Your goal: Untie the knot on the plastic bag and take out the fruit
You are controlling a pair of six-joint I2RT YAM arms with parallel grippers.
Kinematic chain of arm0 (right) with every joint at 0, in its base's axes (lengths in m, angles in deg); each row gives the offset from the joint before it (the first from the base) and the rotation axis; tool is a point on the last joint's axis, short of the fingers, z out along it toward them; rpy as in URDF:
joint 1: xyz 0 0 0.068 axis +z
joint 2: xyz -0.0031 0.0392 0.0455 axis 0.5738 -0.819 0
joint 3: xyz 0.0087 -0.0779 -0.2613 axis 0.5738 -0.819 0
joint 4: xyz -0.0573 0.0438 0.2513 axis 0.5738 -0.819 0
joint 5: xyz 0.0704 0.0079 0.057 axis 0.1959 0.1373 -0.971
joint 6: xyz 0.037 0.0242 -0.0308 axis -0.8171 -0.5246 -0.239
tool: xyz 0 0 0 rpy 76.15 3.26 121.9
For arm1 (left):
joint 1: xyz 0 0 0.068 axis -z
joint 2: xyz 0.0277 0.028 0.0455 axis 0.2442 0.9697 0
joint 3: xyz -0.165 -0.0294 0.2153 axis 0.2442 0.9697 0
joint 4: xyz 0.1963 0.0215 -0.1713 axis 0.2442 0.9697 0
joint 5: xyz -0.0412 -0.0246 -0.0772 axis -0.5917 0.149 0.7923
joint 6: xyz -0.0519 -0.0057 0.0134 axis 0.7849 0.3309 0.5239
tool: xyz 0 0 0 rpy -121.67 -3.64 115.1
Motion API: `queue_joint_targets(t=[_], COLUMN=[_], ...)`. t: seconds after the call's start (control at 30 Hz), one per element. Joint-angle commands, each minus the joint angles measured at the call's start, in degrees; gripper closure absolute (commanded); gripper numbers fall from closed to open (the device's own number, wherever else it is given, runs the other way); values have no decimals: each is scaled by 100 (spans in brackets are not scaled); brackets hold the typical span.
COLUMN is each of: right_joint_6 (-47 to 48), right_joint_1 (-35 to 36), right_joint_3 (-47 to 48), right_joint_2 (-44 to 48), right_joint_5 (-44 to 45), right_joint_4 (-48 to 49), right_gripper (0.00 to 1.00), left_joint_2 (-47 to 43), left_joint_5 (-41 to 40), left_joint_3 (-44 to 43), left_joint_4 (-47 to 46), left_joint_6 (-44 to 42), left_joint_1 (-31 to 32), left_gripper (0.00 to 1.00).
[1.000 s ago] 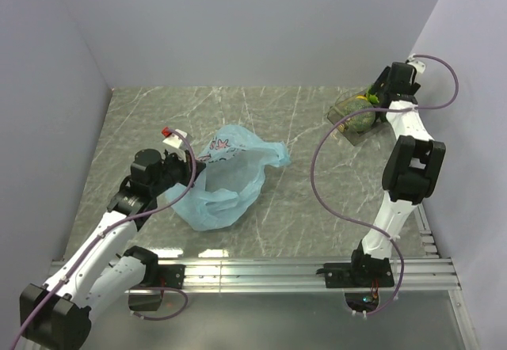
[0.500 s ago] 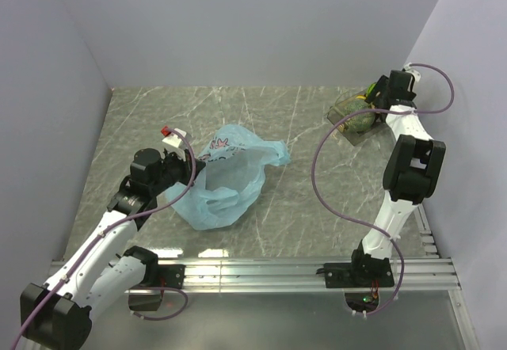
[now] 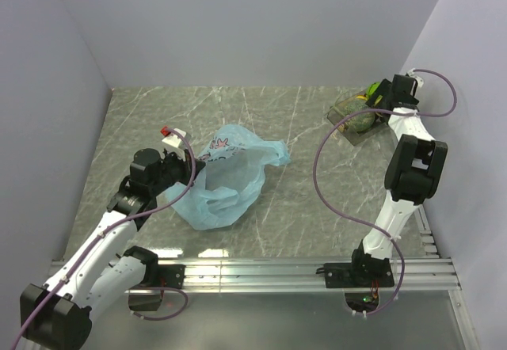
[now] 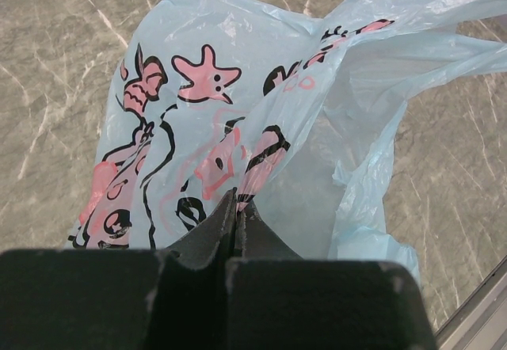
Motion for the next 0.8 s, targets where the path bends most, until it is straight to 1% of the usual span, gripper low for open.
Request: queue_joint_targets(t=[0.0,0.17,0.33,0.53,0.77], right_joint_6=[-46,-37,-55,-169,-187], right_joint_1=[-49,-40,-40,-40,-40], right_joint_3=[-2,-125,-186,-616,-802], right_joint_2=[197,391,426,619,646], right_joint_5=[-55,-195,-187,-161,-204], right_joint_4=[63,194,124,282,352], right_gripper=[5,5,5,5,5], left_joint_2=[-119,-128,-154,-207,-251], left_joint_5=[45,62,71,54,80], left_joint_3=[-142,-142,-142,-142,-134], left_joint_4=[-148,-148,-148,-140,-131], left_joint_6=[-37,-37,-29,-29,-20], left_joint_1=[-23,-23,-23,-23,-23], left_gripper=[99,99,99,100,100])
